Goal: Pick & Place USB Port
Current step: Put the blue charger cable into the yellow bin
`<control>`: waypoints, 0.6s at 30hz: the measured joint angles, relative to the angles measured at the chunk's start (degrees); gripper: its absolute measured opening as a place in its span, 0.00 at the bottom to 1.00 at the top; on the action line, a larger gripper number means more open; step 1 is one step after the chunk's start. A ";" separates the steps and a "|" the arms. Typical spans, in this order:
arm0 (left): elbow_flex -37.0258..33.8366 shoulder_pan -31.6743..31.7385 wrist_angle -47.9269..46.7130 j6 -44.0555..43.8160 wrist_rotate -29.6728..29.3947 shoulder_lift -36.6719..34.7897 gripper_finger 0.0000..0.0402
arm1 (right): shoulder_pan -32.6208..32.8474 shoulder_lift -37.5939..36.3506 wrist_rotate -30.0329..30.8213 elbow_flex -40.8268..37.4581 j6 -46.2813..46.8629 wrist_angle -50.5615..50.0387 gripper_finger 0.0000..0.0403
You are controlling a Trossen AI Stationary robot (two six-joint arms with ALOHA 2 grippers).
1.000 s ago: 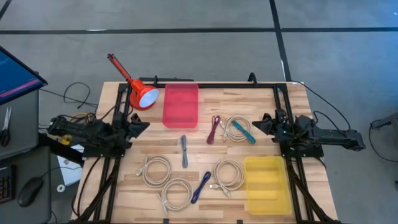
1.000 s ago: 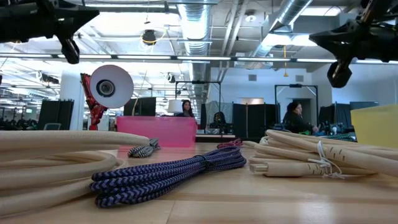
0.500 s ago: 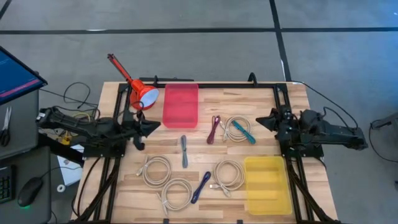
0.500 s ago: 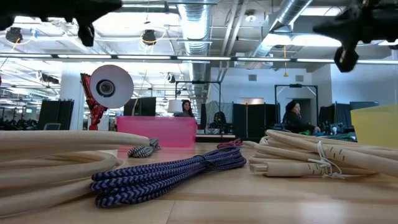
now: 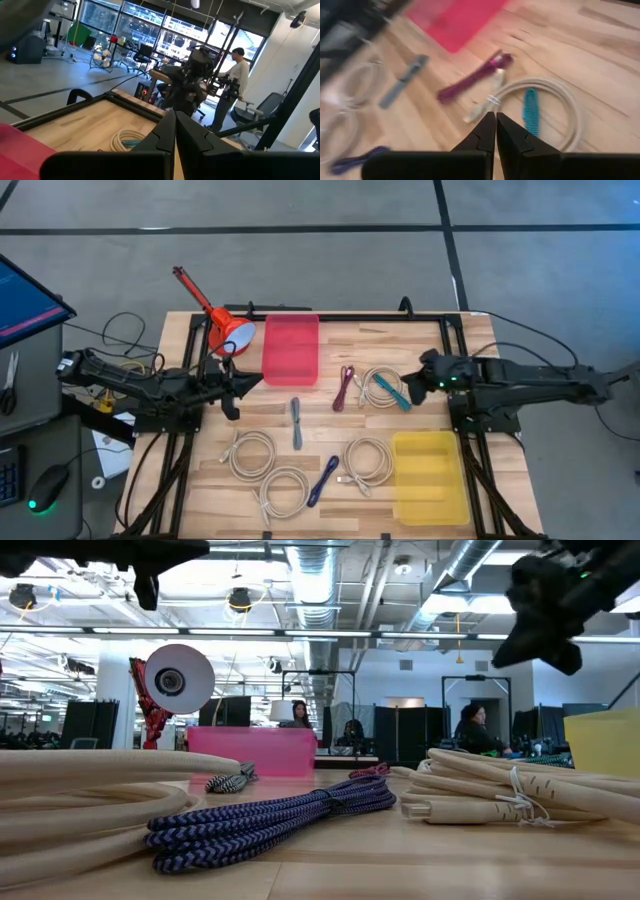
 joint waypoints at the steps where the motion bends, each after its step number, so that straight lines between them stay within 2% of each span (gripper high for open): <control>1: 0.02 0.00 0.01 0.00 0.00 0.00 0.03 | 0.00 2.13 0.54 0.44 0.02 -0.02 0.02; 12: 0.04 0.00 0.02 0.00 0.00 0.04 0.03 | -0.31 21.50 5.22 5.56 0.84 -1.01 0.00; 18: 0.04 0.00 0.02 -0.02 0.00 0.04 0.03 | -2.90 28.97 -1.43 6.95 -1.91 -1.02 0.05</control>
